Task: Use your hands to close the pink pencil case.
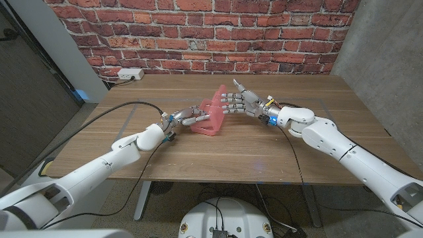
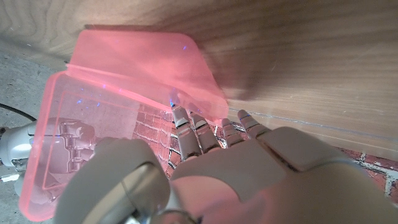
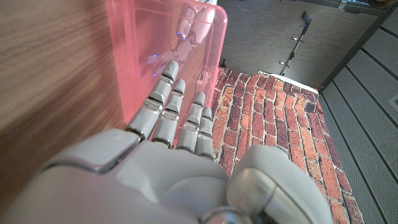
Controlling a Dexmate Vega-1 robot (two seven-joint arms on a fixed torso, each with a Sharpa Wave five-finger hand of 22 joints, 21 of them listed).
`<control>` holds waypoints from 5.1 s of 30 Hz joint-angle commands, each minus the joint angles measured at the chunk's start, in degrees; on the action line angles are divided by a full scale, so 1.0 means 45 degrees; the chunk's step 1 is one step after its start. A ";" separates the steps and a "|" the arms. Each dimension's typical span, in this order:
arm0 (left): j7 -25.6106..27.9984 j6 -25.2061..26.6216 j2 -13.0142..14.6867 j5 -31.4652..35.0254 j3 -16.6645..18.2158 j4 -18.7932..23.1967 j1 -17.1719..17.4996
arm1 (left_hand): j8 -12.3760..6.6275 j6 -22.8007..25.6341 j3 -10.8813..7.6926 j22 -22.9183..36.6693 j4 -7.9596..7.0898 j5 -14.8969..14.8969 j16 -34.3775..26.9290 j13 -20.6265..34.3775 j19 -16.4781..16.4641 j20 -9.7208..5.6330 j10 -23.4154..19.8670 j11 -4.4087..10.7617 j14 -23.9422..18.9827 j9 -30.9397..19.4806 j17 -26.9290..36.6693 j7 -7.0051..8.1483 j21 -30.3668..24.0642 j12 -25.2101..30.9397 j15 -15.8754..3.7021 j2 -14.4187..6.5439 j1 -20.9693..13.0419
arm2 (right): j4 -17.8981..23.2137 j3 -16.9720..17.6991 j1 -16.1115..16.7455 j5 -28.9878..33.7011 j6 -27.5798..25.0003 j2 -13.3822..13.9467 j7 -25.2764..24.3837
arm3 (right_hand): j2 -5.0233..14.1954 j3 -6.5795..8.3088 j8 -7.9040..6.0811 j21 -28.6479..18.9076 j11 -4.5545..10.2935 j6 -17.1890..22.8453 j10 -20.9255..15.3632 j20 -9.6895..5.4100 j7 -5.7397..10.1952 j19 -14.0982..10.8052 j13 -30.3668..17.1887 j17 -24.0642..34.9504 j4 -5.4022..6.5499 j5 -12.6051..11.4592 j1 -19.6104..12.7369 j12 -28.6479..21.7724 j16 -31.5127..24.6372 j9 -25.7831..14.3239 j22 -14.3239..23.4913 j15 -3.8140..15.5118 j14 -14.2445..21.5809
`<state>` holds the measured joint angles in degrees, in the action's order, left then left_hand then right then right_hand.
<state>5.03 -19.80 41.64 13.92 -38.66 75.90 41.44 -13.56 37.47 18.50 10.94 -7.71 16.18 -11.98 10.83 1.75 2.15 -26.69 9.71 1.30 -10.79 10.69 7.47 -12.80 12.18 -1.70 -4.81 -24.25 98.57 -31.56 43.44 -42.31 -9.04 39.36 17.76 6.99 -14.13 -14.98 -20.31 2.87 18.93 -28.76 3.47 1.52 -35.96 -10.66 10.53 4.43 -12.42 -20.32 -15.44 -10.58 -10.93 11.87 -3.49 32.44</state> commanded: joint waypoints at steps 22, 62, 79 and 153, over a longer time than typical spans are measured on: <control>-0.0997 0.0257 -0.1053 -0.4624 0.1104 -0.0232 0.1020 | 0.0159 0.0219 0.0338 0.0104 -0.0683 0.0270 -0.0124 0.0080 -0.0480 0.0111 -0.0547 -0.0323 -0.0595 -0.0048 0.0106 -0.0206 -0.0174 0.0031 -0.1409 -0.0249 0.3010 | -0.0118 -0.0398 -0.0514 0.0221 -0.0523 -0.0177 0.0341 | 0.0069 0.0028 0.0177 0.0105 -0.0222 0.0079 -0.0003 -0.0046 -0.0212 0.0015 -0.0025 0.0026 0.0011 -0.0023 -0.0078 0.0093 -0.0018 -0.0022 0.0042 0.0049 -0.0044; -0.0999 -0.0366 -0.1052 -0.4772 0.1243 0.0724 0.1385 | 0.0848 -0.4696 0.0017 -0.0036 -0.0004 0.0873 0.0222 0.0009 -0.0719 0.0397 -0.0205 -0.0950 -0.0967 -0.0016 -0.0031 0.1115 0.0025 -0.0154 -0.1011 0.0264 0.3804 | -0.0449 -0.0863 -0.0911 0.0041 -0.0826 -0.0236 0.1637 | 0.0054 0.0004 0.0348 0.0361 -0.0518 0.0200 0.0225 0.0113 -0.0522 0.0410 -0.0027 0.0006 0.0082 -0.0022 0.0024 0.0275 0.0094 -0.0036 0.0009 -0.0021 -0.0549; -0.0968 -0.0261 -0.1095 -0.4544 0.1182 0.0810 0.1367 | 0.0735 -0.4785 -0.0024 -0.0040 0.0078 0.0918 0.0226 0.0008 -0.0735 0.0422 -0.0232 -0.0898 -0.0950 -0.0010 -0.0036 0.1130 0.0046 -0.0137 -0.0996 0.0278 0.3633 | -0.0860 -0.1279 -0.1522 0.0310 -0.0914 -0.0188 0.2859 | 0.0637 0.0376 0.0807 0.0710 -0.0317 -0.0391 0.1405 0.0297 -0.0367 0.1093 -0.0018 0.0065 0.0348 -0.0069 0.0087 0.0824 0.0050 -0.0047 0.0078 0.1119 -0.1723; 0.4520 0.0899 0.0120 -0.2384 0.4145 0.4316 0.4675 | -0.0344 -0.1724 -0.0015 0.0046 0.0108 0.1059 -0.0292 0.0284 -0.1189 0.0399 -0.2087 -0.0373 -0.2425 -0.0046 0.0127 0.0284 -0.0066 0.0319 -0.1347 0.0250 0.3224 | -0.2641 -0.2741 -0.3957 0.3220 -0.0001 -0.1337 0.4182 | 0.0211 0.3240 0.0806 -0.5533 -0.0129 -0.1672 0.3998 -0.1951 0.0001 -0.1659 -0.0074 0.5786 -0.0425 0.0003 0.0075 0.0882 -0.6793 -0.0048 0.6472 0.3543 0.5929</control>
<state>24.05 -15.43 41.98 2.56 -21.45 93.88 60.64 -14.86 29.40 17.99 11.08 -7.34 20.38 -13.24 11.87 -3.27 3.49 -36.00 7.99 -9.01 -10.81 11.08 8.80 -12.97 13.23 -2.23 -3.96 -9.20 90.74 -41.84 29.35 -31.18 -10.60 35.95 34.87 7.89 0.40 -11.04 -43.90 2.45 10.96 -10.35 -4.21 1.73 -42.28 -10.82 35.57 2.67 -12.41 -19.15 -11.05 -40.08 -11.08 39.69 9.02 58.06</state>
